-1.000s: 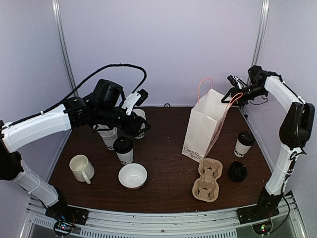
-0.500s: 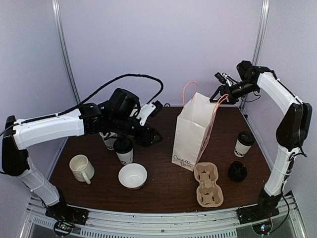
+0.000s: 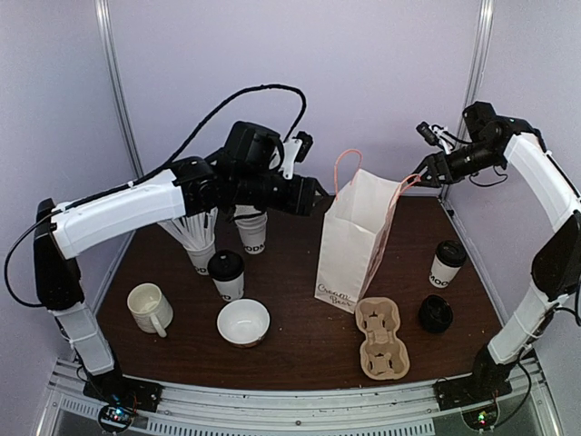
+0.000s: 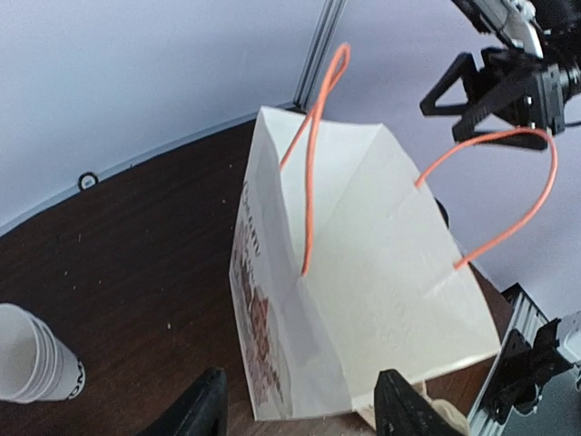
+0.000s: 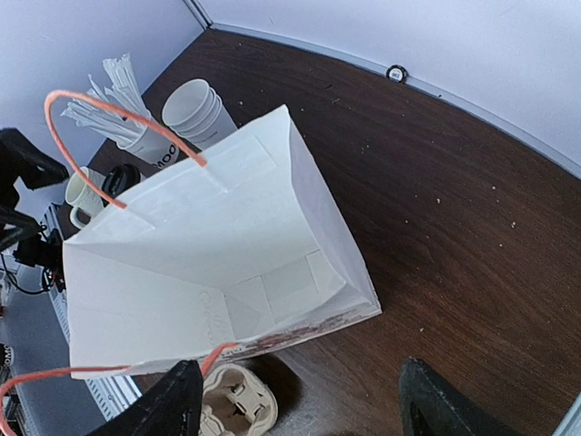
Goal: Pack the takeout coffee
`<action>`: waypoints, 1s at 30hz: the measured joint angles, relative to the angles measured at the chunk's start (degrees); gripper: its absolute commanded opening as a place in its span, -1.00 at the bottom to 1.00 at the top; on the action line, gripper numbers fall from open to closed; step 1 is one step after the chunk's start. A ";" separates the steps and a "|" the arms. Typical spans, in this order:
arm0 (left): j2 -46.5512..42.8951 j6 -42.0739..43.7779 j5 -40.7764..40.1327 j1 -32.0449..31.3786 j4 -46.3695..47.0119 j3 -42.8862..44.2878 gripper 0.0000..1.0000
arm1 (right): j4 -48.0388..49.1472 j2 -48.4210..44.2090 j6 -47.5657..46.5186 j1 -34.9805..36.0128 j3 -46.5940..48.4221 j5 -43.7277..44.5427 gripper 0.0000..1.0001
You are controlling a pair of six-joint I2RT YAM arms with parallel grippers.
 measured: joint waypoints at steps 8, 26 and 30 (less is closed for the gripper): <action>14.49 -1.31 1.68 0.00 -8.76 19.87 -0.07 | 0.52 -7.67 -3.28 0.00 -8.90 5.92 0.54; 22.14 1.42 5.20 1.53 -22.60 34.38 -1.00 | 2.84 -14.10 -8.55 -0.02 -18.53 9.97 0.54; 22.14 3.30 6.69 2.97 -22.80 34.80 -1.00 | 2.38 -15.98 -11.58 -0.02 -20.39 8.55 0.54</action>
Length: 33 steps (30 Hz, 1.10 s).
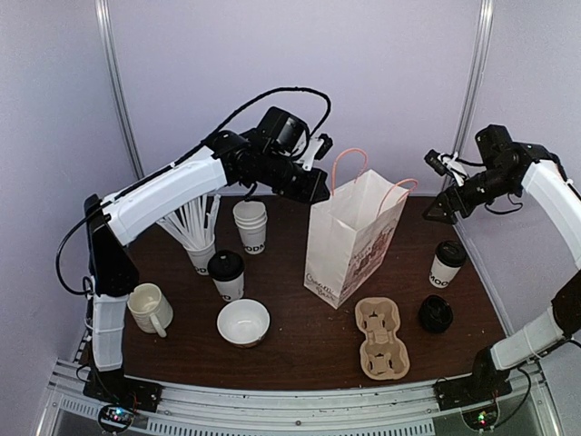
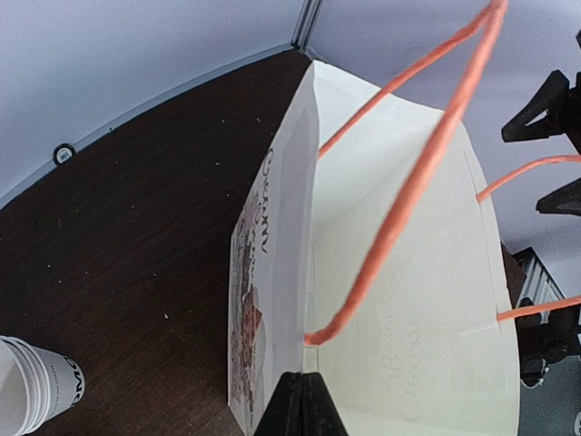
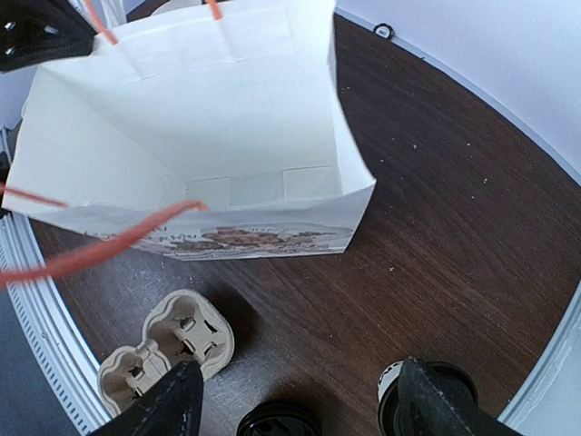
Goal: Pack the takeout coffee
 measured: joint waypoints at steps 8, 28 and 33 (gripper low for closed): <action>-0.02 4.57 8.33 5.60 -1.51 -0.02 -1.00 | -6.49 -1.97 -11.52 1.27 -6.27 -7.50 0.54; 1.22 12.20 17.99 10.12 -6.51 5.22 -1.00 | 1.66 0.07 -12.74 21.22 -31.67 6.67 0.41; 3.13 12.22 17.77 10.16 -5.68 6.75 -0.86 | 7.91 3.76 -7.26 21.27 -31.65 10.54 0.45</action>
